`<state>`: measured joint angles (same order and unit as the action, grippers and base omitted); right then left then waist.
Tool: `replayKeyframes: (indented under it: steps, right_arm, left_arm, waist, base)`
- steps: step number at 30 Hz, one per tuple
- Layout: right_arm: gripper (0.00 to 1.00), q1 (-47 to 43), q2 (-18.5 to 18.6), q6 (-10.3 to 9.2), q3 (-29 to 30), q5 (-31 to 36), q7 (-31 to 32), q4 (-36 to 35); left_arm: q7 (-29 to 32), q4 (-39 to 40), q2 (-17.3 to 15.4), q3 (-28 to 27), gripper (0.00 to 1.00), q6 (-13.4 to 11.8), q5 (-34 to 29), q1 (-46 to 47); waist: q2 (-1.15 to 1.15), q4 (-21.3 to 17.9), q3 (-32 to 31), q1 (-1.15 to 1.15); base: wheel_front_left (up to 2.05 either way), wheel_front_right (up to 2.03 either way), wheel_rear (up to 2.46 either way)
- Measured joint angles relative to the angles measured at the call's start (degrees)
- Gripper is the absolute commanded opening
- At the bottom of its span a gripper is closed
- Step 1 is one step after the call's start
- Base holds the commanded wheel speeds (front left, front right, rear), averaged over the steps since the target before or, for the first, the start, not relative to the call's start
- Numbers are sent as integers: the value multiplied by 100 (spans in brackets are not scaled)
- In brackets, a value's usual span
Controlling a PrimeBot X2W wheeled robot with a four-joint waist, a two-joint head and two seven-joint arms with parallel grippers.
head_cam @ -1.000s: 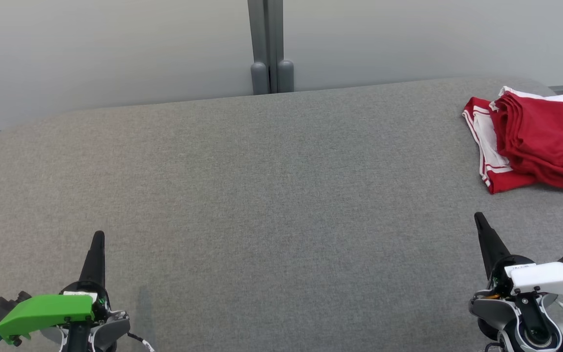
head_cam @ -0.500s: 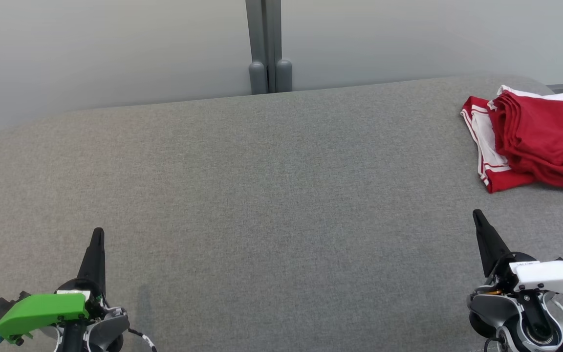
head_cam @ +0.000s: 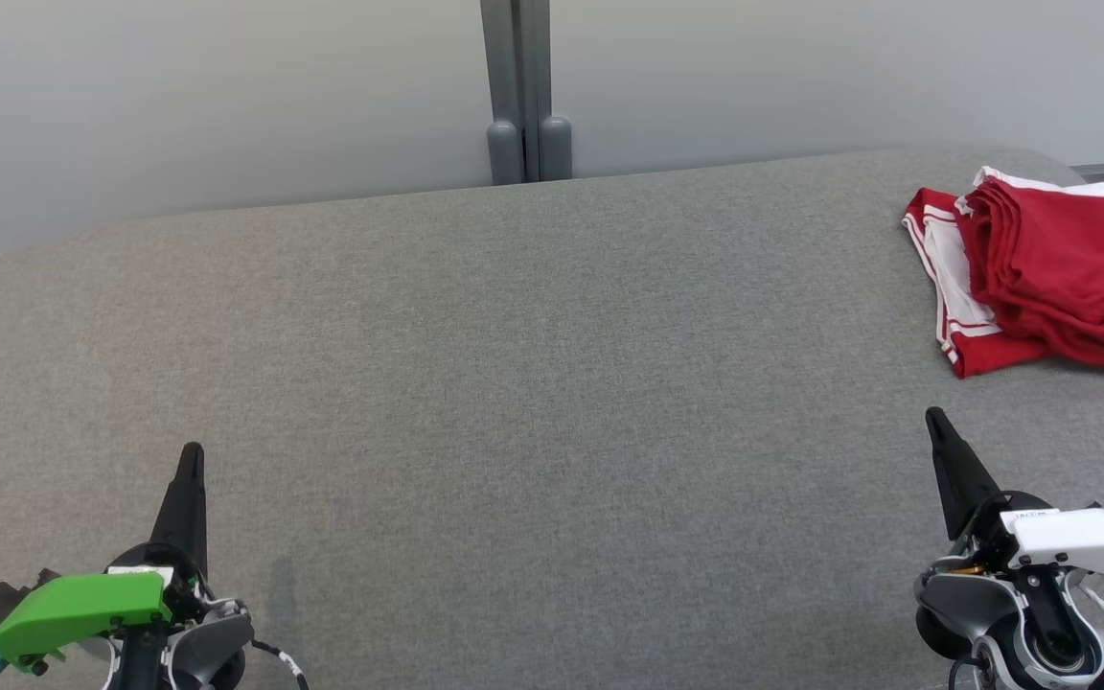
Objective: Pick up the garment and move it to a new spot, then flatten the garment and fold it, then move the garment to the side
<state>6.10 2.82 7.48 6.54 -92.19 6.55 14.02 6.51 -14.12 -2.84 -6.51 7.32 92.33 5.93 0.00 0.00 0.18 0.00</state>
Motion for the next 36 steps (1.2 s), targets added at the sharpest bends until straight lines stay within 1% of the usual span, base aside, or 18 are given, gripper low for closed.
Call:
replayKeyframes:
  steps: [36]
  right_arm:
    - [0, 1, 0, 0, -1, 0, 0, 1]
  left_arm:
    - [0, 0, 1, 0, 0, 1, 1, 1]
  waist:
    - [0, 0, 0, 0]
  base:
    - [0, 0, 0]
